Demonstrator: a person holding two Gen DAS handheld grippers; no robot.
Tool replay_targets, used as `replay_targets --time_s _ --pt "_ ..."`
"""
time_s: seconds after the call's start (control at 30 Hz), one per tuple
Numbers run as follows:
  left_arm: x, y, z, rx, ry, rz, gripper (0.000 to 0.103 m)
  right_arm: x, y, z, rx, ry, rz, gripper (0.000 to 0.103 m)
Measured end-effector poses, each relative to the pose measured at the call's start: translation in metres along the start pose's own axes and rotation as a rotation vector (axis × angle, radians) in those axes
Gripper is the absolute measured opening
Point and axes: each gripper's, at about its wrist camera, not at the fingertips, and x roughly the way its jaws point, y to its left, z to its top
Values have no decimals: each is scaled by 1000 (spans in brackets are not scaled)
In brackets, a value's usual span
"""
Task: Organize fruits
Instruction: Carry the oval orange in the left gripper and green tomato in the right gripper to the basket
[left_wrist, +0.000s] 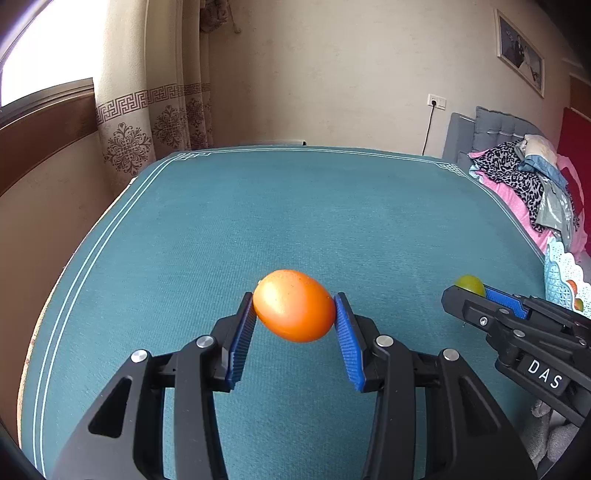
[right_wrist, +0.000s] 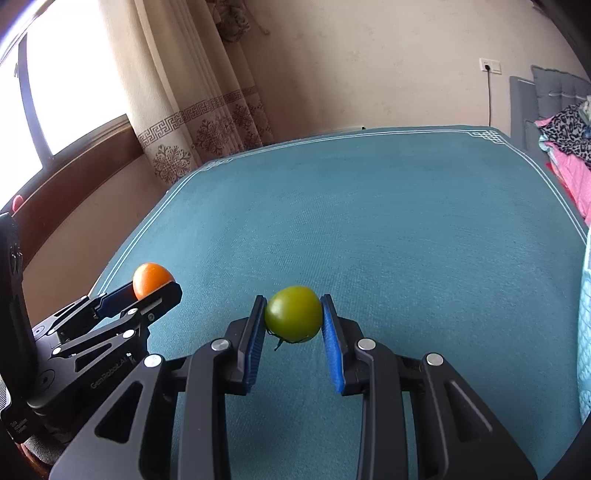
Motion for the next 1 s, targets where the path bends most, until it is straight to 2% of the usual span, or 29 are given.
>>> replay_targets --time_s 0.43,1.0 --pt "-18 -48 2 68 -20 -32 44 -41 -33 -4 72 -67 -25 30" --pt "-30 -118 9 173 -38 -92 44 -93 -88 -5 158 -153 -113 30"
